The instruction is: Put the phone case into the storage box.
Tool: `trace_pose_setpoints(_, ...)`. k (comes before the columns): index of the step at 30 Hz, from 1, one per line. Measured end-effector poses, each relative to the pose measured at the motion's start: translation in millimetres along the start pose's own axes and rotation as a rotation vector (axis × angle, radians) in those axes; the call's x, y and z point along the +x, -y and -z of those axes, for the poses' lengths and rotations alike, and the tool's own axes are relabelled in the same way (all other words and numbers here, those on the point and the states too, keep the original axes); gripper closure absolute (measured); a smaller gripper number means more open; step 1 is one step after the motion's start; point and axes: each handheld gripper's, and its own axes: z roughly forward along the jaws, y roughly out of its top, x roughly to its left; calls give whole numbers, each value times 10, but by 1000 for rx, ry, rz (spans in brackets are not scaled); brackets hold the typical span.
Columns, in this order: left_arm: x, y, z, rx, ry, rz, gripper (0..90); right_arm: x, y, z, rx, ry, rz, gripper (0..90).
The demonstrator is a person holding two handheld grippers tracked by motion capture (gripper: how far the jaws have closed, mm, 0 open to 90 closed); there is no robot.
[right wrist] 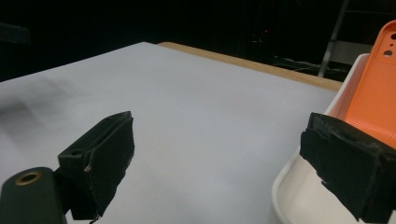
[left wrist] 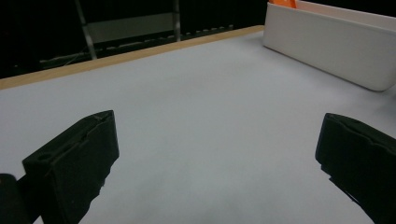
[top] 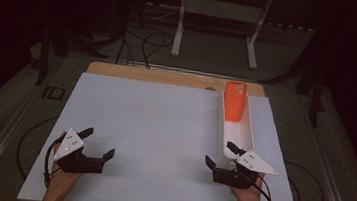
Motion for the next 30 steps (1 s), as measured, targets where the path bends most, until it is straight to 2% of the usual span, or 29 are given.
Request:
trace_pose_setpoints(6, -7, 6, 4, 2, 4, -4, 3, 2, 51, 14, -8, 1, -25, 91)
trace_pose_setpoints(13, -17, 22, 7, 9, 9, -19, 3, 11, 72, 12, -6, 1, -25, 91)
trace_pose_setpoints(30, -24, 41, -9, 22, 6, -25, 3, -3, 101, 4, 4, -11, -32, 91)
